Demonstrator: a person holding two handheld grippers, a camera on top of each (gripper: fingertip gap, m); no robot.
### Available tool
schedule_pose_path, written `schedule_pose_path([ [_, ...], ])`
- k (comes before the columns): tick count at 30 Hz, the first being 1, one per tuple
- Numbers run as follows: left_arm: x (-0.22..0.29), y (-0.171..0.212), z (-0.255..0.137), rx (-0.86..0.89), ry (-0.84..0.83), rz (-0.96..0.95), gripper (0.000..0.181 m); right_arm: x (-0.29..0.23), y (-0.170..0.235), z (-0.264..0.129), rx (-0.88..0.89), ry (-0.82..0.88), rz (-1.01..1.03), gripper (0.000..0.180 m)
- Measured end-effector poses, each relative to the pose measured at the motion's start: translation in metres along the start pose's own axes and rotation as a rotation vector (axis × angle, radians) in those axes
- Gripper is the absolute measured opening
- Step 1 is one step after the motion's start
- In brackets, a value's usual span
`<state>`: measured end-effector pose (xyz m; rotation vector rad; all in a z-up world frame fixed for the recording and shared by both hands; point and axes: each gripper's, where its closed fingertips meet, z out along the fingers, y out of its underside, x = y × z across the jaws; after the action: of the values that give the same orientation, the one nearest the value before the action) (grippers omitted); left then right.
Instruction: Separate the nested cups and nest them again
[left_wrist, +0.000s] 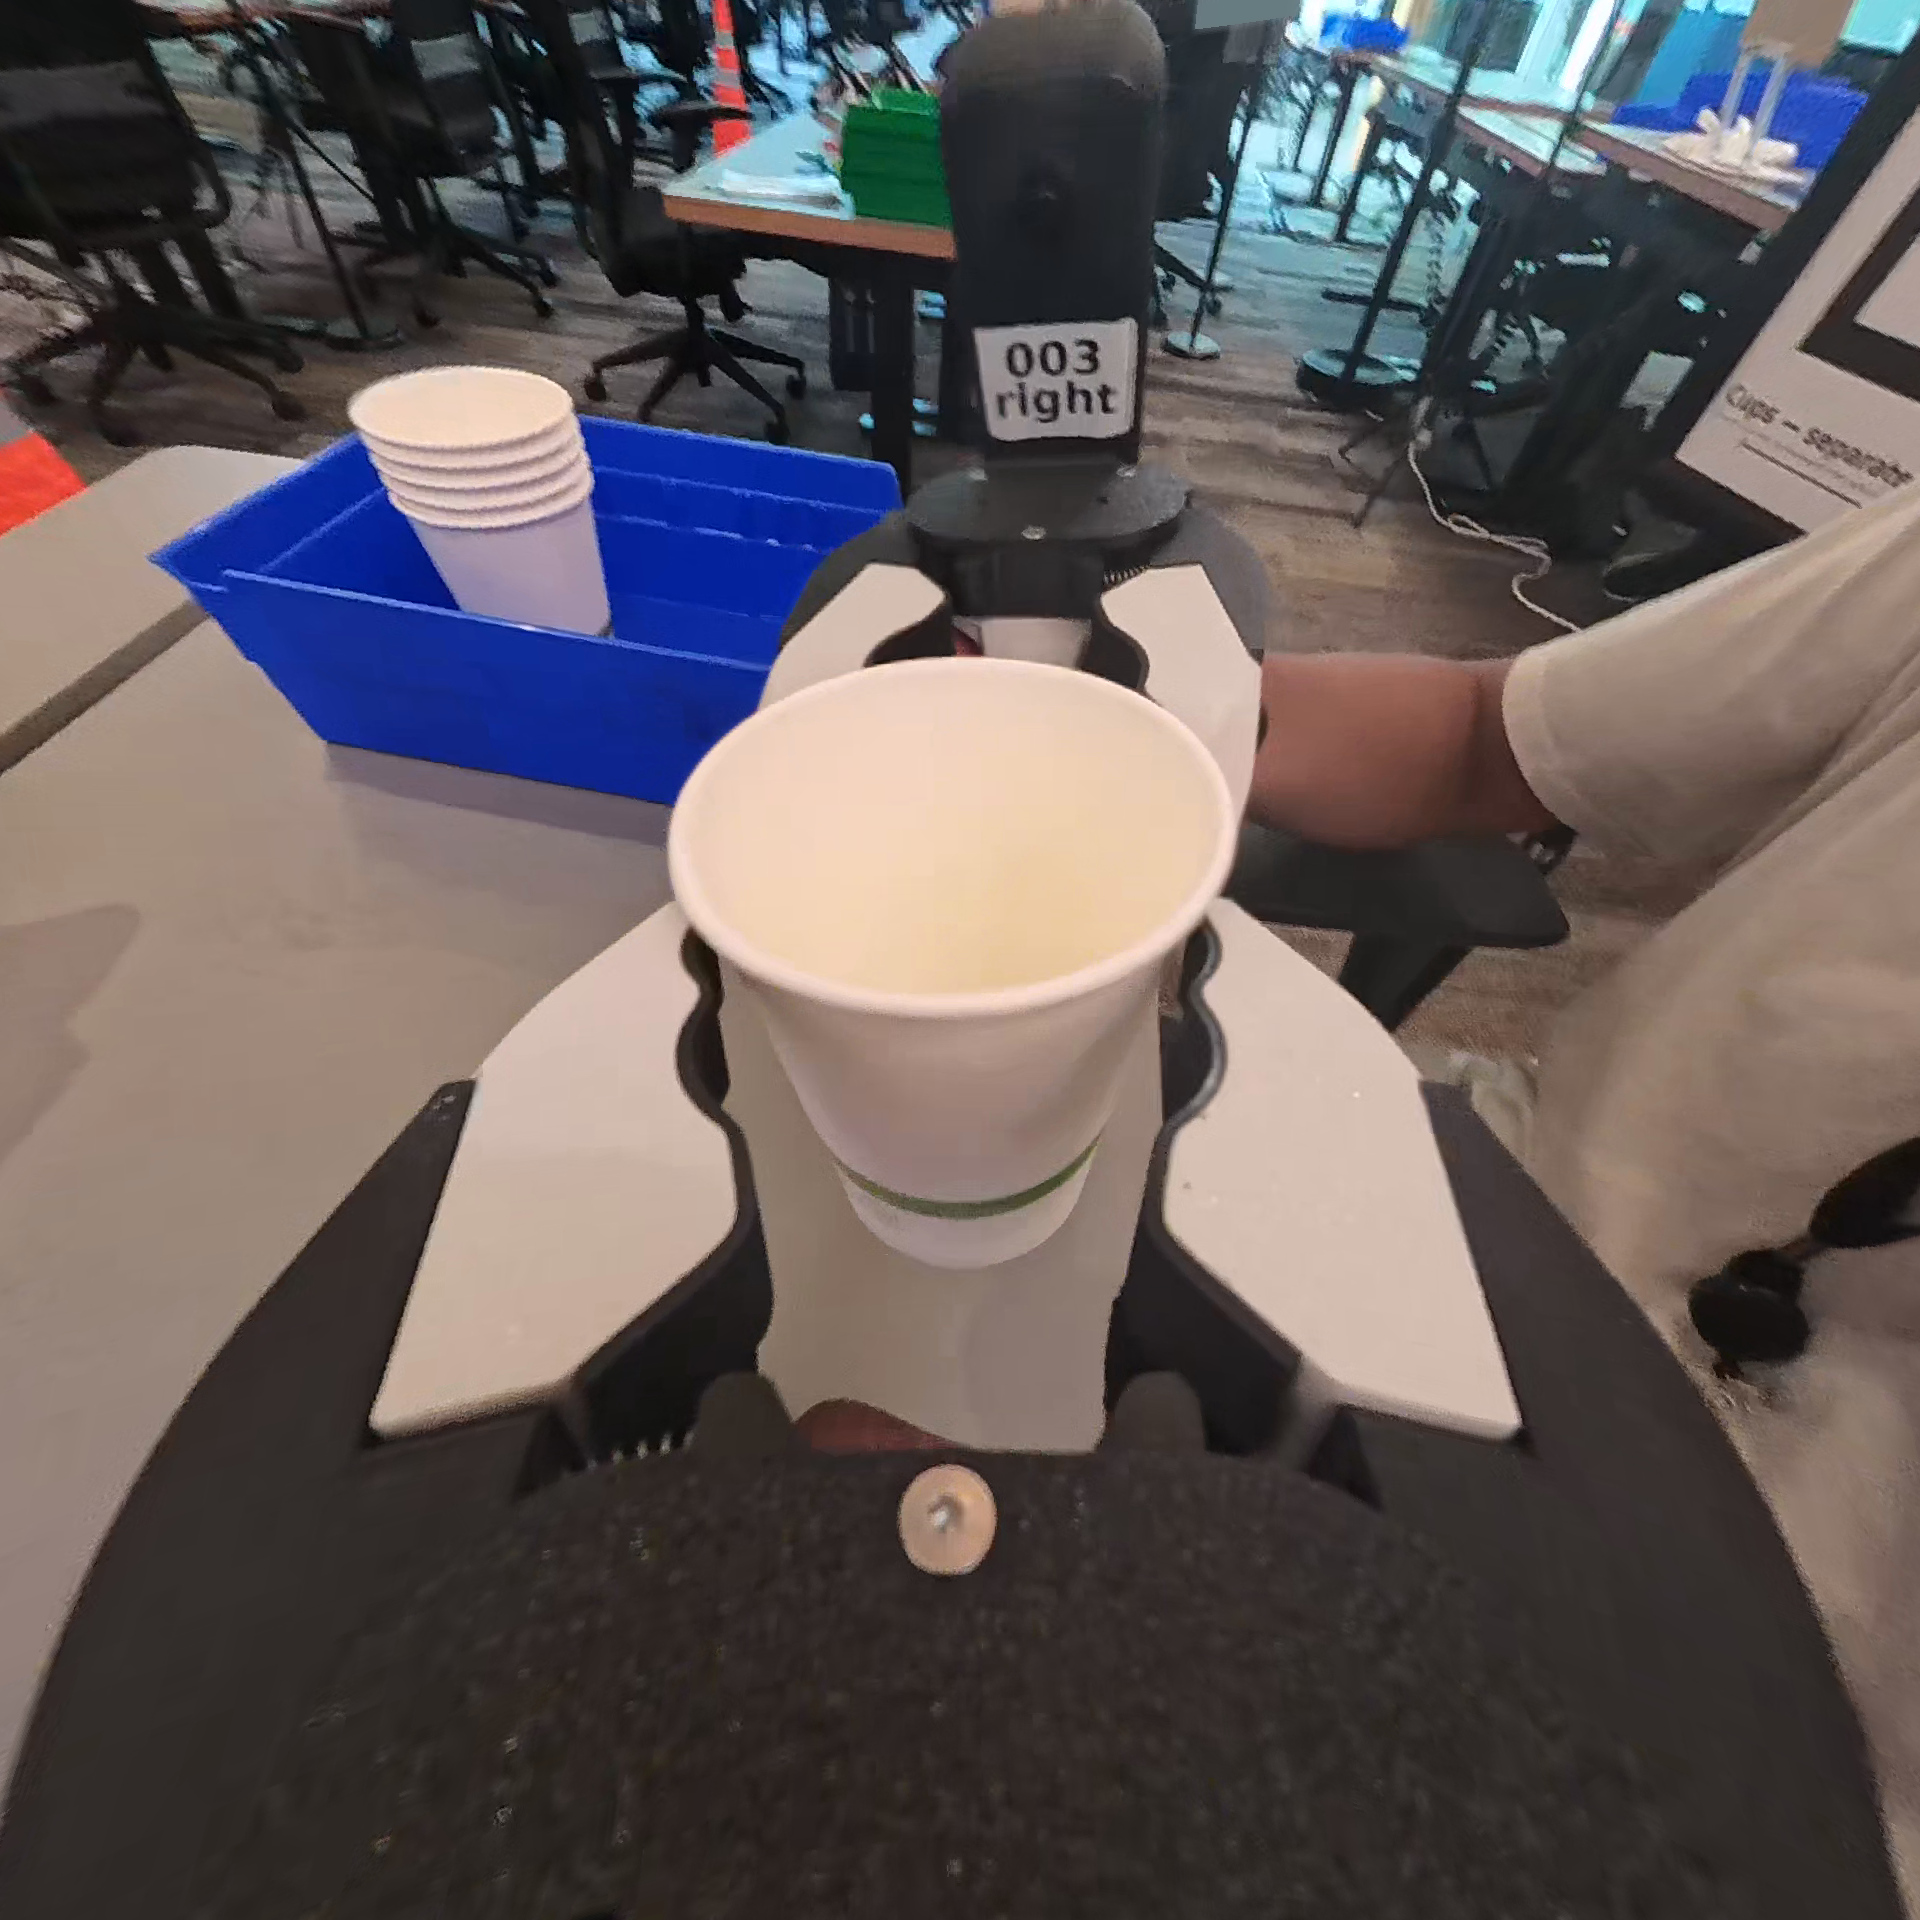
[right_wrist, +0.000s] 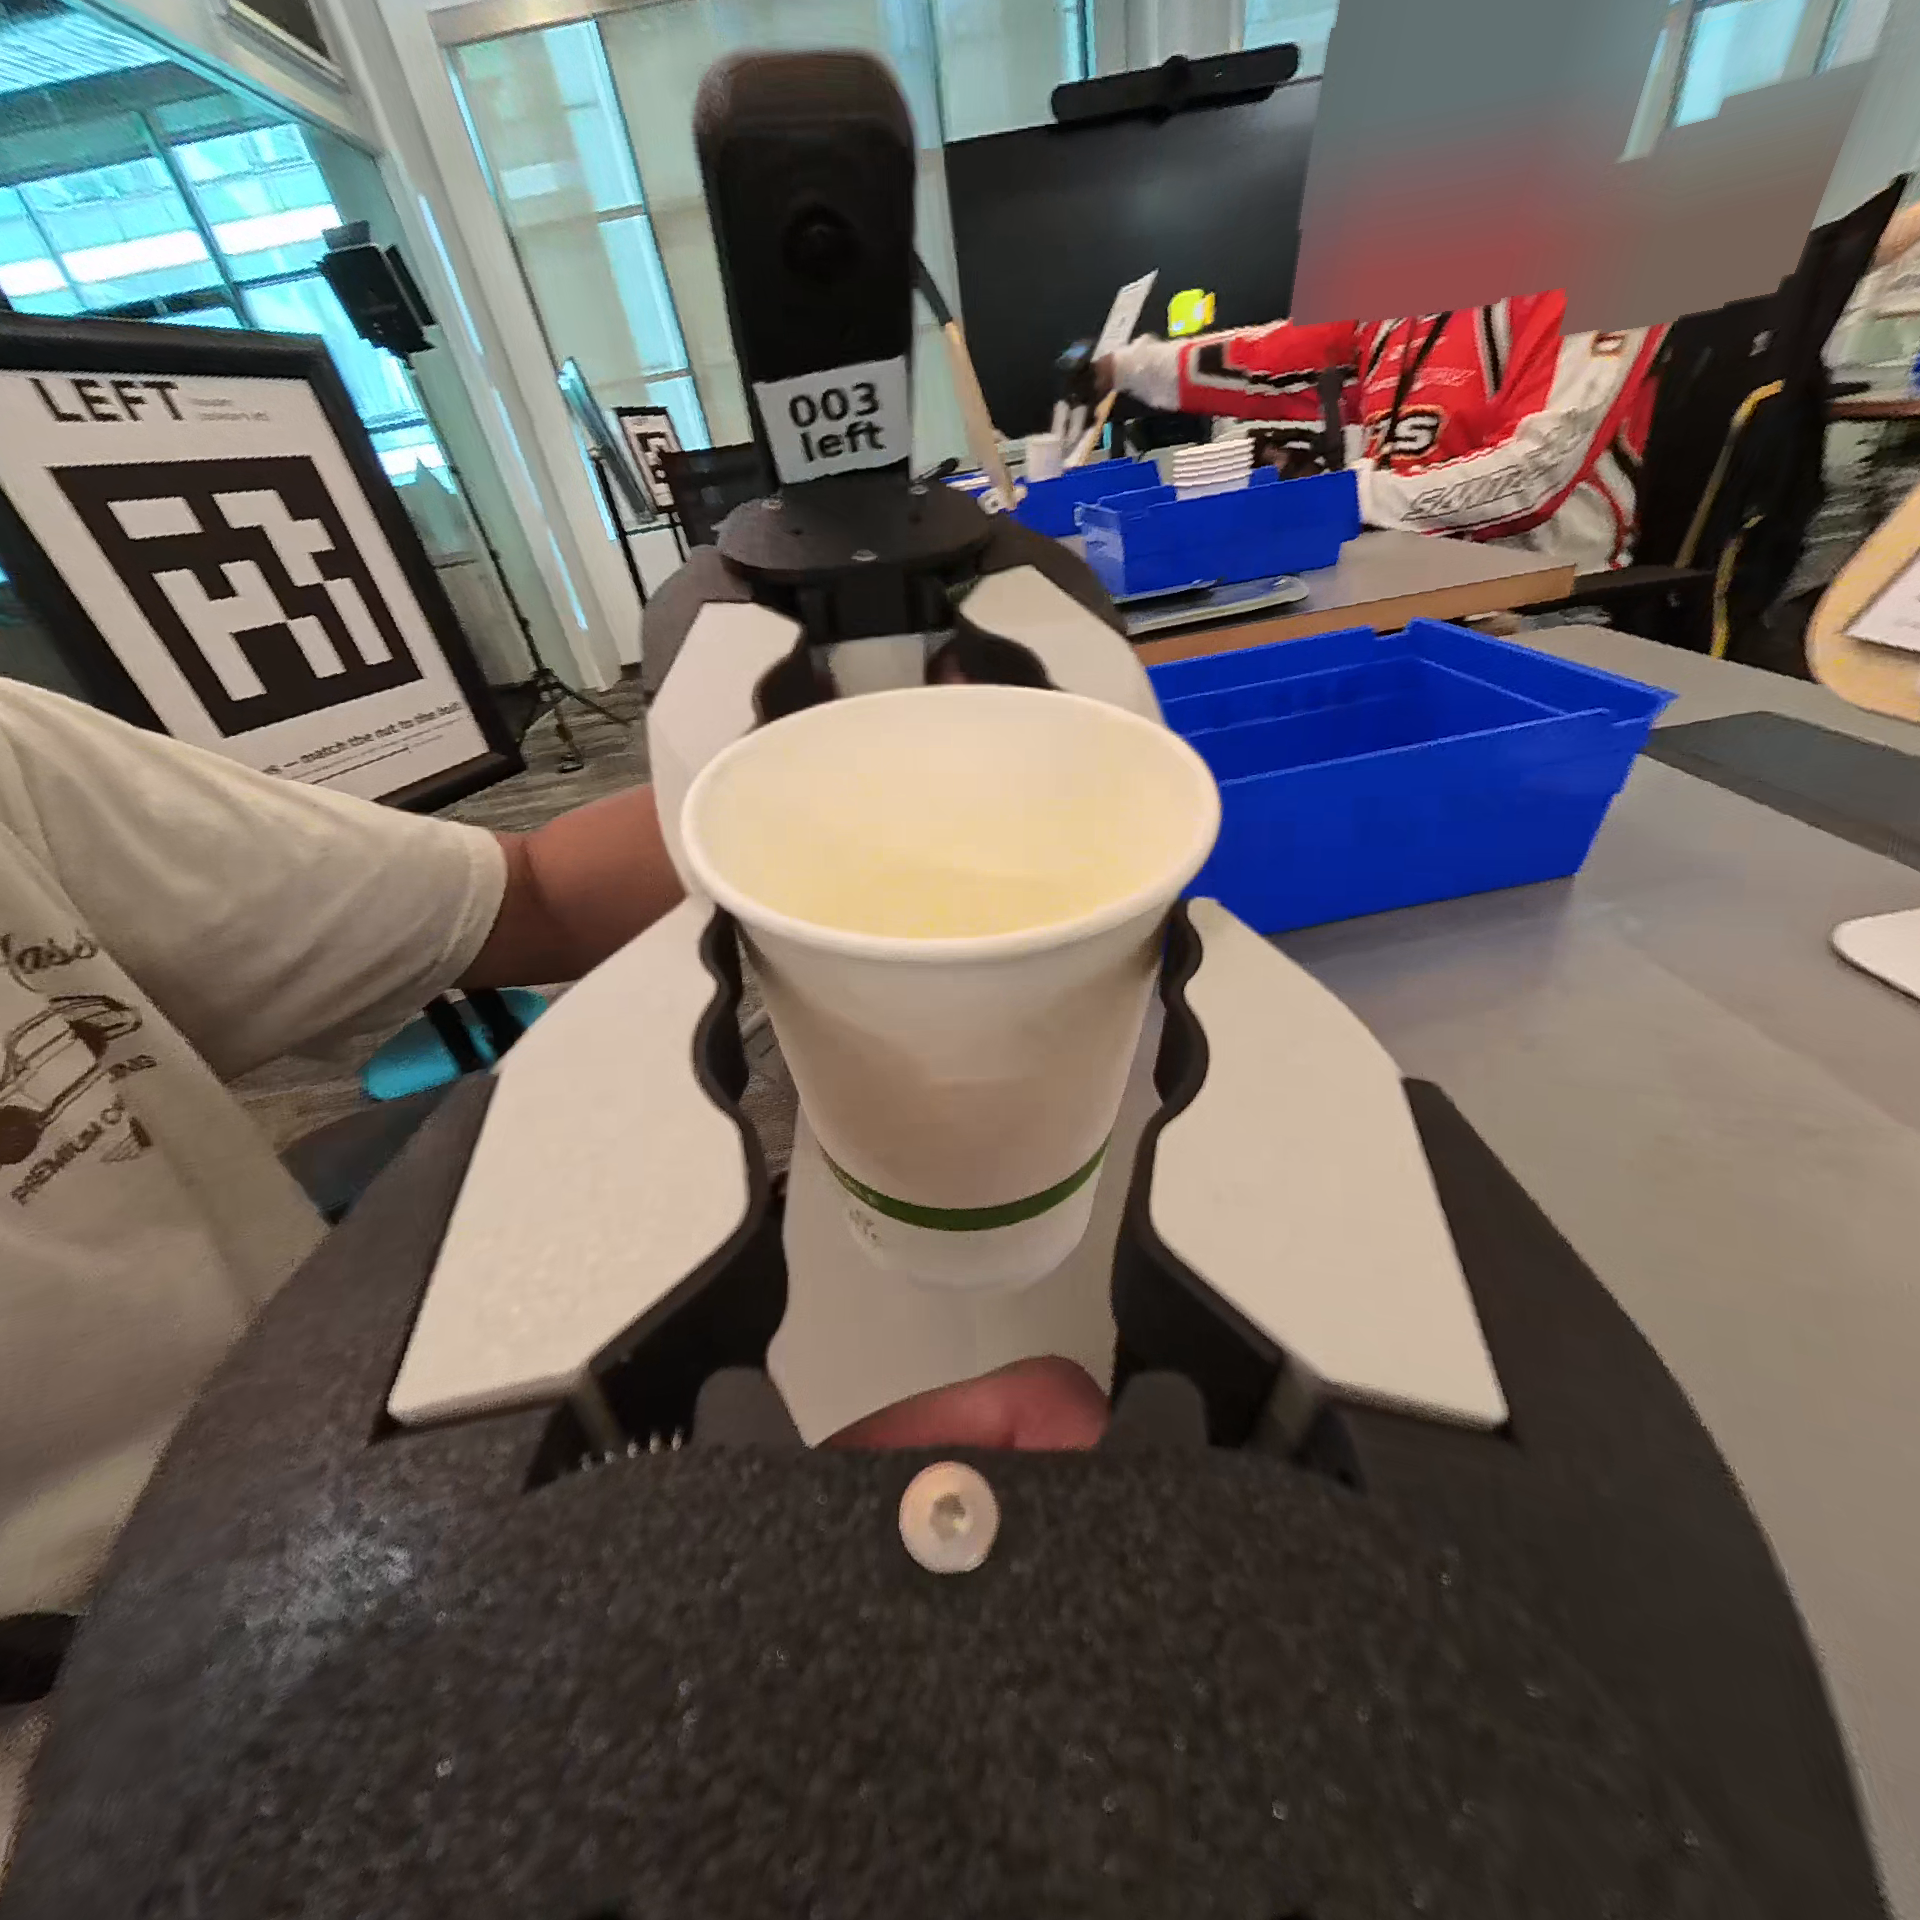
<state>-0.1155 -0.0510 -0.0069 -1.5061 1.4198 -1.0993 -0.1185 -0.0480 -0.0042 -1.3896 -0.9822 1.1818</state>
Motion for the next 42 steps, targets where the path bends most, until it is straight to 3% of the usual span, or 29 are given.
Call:
schedule_pose_path([
  [4,-0.007,0.005,-0.021,0.110,-0.192,-0.033,0.084,0.012,0.002,-0.026,0.030,0.137,-0.005,0.078],
  [6,-0.024,0.021,-0.036,0.182,-0.446,-0.126,0.075,0.021,0.008,-0.045,0.045,0.264,-0.011,0.078],
  [9,-0.051,0.074,-0.077,0.212,-0.975,-0.249,0.068,0.037,0.021,-0.077,0.049,0.519,-0.056,0.078],
  [12,-0.045,0.107,-0.095,0.151,-1.188,-0.232,0.063,0.052,0.019,-0.112,0.078,0.774,-0.087,0.078],
  [19,-0.032,0.113,-0.074,0.129,-1.118,-0.216,0.061,0.135,-0.077,-0.220,0.234,1.267,-0.148,0.079],
  [23,-0.025,0.111,-0.067,0.121,-1.076,-0.197,0.061,0.213,-0.100,-0.255,0.176,1.394,-0.076,0.078],
  [29,-0.020,0.110,-0.068,0.122,-1.051,-0.188,0.061,0.274,-0.075,-0.287,0.030,1.540,0.016,0.079],
  [42,-0.014,0.118,-0.048,0.059,-0.986,-0.163,0.060,0.276,-0.020,-0.285,-0.156,1.427,0.155,0.080],
])
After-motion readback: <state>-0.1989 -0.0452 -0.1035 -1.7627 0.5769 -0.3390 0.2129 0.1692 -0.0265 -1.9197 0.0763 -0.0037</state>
